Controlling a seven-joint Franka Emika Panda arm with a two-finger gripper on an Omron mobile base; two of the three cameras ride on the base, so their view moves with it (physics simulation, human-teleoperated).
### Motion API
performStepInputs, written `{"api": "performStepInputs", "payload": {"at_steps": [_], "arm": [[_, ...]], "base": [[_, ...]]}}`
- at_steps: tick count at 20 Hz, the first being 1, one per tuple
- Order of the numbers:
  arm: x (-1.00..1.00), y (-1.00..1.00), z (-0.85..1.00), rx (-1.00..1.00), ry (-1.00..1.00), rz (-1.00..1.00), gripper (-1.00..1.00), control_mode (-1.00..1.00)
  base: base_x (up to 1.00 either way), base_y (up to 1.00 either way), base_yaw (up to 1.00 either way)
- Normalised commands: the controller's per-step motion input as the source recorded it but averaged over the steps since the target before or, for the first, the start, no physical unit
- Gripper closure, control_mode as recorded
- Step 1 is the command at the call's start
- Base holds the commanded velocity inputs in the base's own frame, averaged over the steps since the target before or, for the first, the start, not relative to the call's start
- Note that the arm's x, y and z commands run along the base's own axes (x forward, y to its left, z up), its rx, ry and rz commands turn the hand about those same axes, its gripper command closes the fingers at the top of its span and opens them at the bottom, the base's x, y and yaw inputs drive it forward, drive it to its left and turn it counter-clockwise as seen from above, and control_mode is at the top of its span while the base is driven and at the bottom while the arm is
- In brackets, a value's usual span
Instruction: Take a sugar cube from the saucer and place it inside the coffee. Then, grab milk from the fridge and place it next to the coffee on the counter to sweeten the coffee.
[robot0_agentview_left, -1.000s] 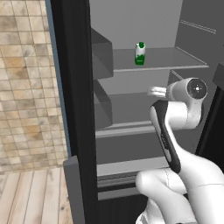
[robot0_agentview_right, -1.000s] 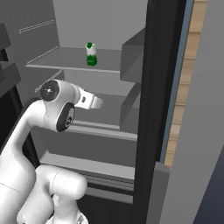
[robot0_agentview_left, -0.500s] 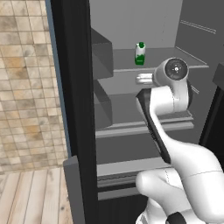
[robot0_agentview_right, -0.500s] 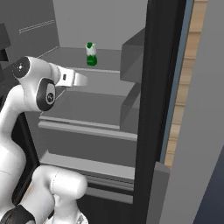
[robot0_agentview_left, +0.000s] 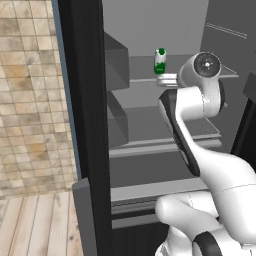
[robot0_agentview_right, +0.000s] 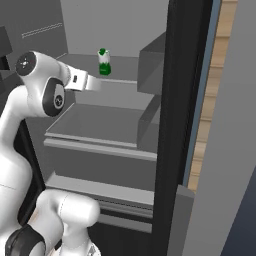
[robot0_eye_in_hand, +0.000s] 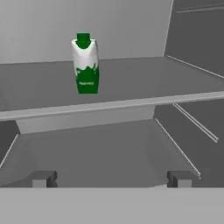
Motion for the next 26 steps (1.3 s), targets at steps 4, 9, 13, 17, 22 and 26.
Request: {"api": "performStepInputs", "payload": {"at_steps": [4, 9, 13, 17, 22, 26], "arm": [[0.08, 0.0, 0.31, 0.03, -0.11, 0.0, -1.0, -1.0], [0.16, 0.0, 0.36, 0.0, -0.21, 0.03, -1.0, -1.0], [0.15, 0.0, 0.31, 0.0, -0.16, 0.05, -1.0, -1.0], [0.16, 0.0, 0.17, 0.01, 0.0, 0.08, -1.0, -1.0], [0.16, 0.07, 0.0, 0.0, 0.07, 0.06, -1.0, -1.0], [0.22, 0.04, 0.0, 0.0, 0.12, 0.0, -1.0, -1.0]], "base": [[0.0, 0.0, 0.0], [0.0, 0.0, 0.0], [0.0, 0.0, 0.0], [0.0, 0.0, 0.0], [0.0, 0.0, 0.0], [0.0, 0.0, 0.0]]}}
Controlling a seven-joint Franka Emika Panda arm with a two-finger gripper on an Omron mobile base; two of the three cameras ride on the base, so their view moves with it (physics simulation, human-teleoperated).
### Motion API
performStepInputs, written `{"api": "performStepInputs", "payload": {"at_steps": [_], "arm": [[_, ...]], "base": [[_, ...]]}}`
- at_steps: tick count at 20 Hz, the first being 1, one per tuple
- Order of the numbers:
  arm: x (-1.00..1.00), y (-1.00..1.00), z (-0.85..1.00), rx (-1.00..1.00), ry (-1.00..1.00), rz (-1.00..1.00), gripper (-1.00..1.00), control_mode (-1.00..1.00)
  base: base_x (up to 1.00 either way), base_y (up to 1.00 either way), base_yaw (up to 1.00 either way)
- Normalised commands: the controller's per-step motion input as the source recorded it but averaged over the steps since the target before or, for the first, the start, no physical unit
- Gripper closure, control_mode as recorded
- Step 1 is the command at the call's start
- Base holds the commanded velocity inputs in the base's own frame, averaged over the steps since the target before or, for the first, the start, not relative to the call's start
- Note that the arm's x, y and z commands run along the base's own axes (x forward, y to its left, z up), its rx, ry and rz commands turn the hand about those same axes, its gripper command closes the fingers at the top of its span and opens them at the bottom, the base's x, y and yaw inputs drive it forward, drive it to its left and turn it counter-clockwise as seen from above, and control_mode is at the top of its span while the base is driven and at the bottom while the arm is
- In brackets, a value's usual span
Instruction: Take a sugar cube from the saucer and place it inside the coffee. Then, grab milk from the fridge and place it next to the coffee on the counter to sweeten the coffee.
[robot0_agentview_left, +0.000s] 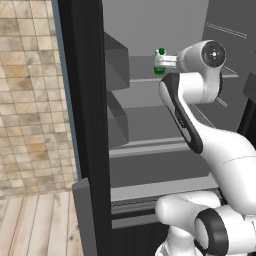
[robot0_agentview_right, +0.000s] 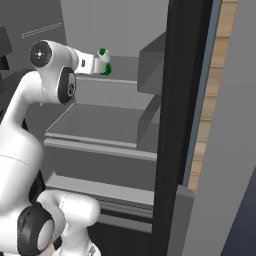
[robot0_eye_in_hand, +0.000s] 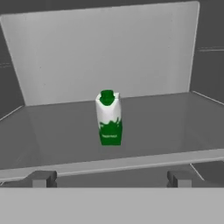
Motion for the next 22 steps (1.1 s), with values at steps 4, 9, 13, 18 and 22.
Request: {"api": "performStepInputs", "payload": {"at_steps": [4, 9, 13, 18, 22], "arm": [[0.33, 0.0, 0.0, 0.0, 0.11, 0.0, -1.0, -1.0], [0.35, 0.0, -0.06, 0.0, 0.06, 0.0, -1.0, -1.0], [0.34, 0.0, -0.11, 0.0, 0.02, 0.0, -1.0, -1.0], [0.31, 0.0, -0.13, 0.0, 0.0, 0.0, -1.0, -1.0], [0.3, 0.0, -0.1, 0.0, 0.0, 0.0, -1.0, -1.0]], "base": [[0.0, 0.0, 0.0], [0.0, 0.0, 0.0], [0.0, 0.0, 0.0], [0.0, 0.0, 0.0], [0.0, 0.0, 0.0]]}}
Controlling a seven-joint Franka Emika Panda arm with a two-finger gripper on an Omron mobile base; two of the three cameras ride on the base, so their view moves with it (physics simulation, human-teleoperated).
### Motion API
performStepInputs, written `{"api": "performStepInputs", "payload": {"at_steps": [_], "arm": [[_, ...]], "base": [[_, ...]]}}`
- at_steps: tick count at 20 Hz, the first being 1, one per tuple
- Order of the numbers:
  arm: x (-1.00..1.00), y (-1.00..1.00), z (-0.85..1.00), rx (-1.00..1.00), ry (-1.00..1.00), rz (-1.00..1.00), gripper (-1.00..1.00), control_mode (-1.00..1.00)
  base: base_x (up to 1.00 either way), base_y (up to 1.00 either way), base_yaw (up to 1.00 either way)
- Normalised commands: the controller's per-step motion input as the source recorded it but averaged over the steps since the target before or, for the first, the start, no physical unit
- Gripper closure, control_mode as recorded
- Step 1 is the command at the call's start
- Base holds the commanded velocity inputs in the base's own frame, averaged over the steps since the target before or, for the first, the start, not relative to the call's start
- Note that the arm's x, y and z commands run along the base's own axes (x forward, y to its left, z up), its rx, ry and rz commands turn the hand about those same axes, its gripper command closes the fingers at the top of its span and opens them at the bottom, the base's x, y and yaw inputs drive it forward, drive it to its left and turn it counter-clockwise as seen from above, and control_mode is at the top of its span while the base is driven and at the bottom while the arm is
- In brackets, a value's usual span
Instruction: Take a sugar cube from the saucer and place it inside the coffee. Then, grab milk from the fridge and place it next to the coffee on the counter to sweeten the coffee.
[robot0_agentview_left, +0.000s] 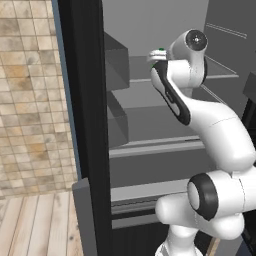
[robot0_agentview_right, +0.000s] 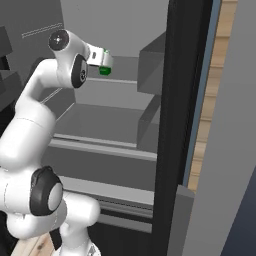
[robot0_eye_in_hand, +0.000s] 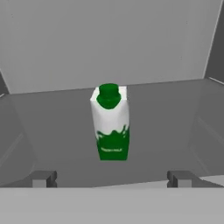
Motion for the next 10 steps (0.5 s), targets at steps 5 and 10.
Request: {"api": "performStepInputs", "payload": {"at_steps": [5, 10], "arm": [[0.32, 0.0, -0.05, 0.0, 0.0, 0.0, -1.0, -1.0], [0.34, 0.0, 0.0, 0.0, 0.0, 0.0, -1.0, -1.0]], "base": [[0.0, 0.0, 0.0], [0.0, 0.0, 0.0]]}}
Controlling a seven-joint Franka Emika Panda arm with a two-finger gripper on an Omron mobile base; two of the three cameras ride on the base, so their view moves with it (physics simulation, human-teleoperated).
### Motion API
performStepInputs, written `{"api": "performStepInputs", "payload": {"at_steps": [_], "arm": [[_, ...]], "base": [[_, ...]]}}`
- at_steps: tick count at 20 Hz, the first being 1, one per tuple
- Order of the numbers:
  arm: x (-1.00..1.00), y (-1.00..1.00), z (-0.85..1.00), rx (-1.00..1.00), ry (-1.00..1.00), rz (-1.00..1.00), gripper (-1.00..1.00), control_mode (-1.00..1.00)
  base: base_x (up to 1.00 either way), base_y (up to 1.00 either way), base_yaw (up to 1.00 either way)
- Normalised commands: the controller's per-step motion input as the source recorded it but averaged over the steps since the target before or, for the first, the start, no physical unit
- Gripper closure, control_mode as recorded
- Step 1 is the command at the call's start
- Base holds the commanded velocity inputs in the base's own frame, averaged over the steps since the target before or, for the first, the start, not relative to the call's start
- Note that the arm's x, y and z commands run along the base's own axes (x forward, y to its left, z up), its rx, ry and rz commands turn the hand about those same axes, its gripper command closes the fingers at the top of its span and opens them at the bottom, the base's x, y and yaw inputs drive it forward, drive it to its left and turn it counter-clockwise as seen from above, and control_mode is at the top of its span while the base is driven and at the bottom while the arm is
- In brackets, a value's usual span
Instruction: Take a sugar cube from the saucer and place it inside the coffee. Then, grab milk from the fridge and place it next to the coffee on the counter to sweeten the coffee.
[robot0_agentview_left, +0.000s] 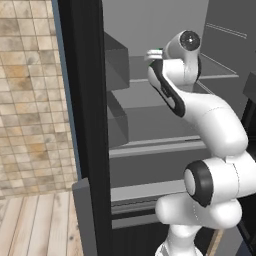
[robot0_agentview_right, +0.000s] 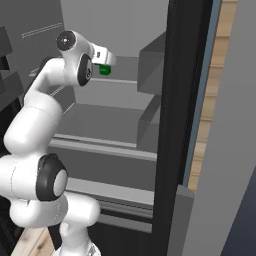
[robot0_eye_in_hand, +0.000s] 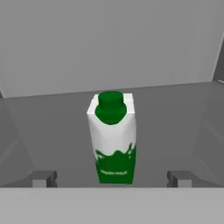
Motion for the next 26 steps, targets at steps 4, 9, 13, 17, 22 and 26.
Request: {"api": "performStepInputs", "payload": {"at_steps": [4, 9, 13, 17, 22, 26], "arm": [[0.32, 0.0, -0.03, 0.0, 0.0, 0.0, -1.0, -1.0], [0.28, 0.0, -0.05, 0.0, 0.0, 0.0, -1.0, -1.0], [0.26, 0.0, -0.07, 0.0, 0.0, 0.0, -1.0, -1.0], [0.21, 0.0, -0.05, 0.0, 0.0, 0.0, -1.0, -1.0], [0.2, 0.0, -0.02, 0.0, 0.0, 0.0, -1.0, -1.0], [0.21, 0.0, -0.01, 0.0, 0.0, 0.0, 1.0, -1.0]], "base": [[0.0, 0.0, 0.0], [0.0, 0.0, 0.0], [0.0, 0.0, 0.0], [0.0, 0.0, 0.0], [0.0, 0.0, 0.0], [0.0, 0.0, 0.0]]}}
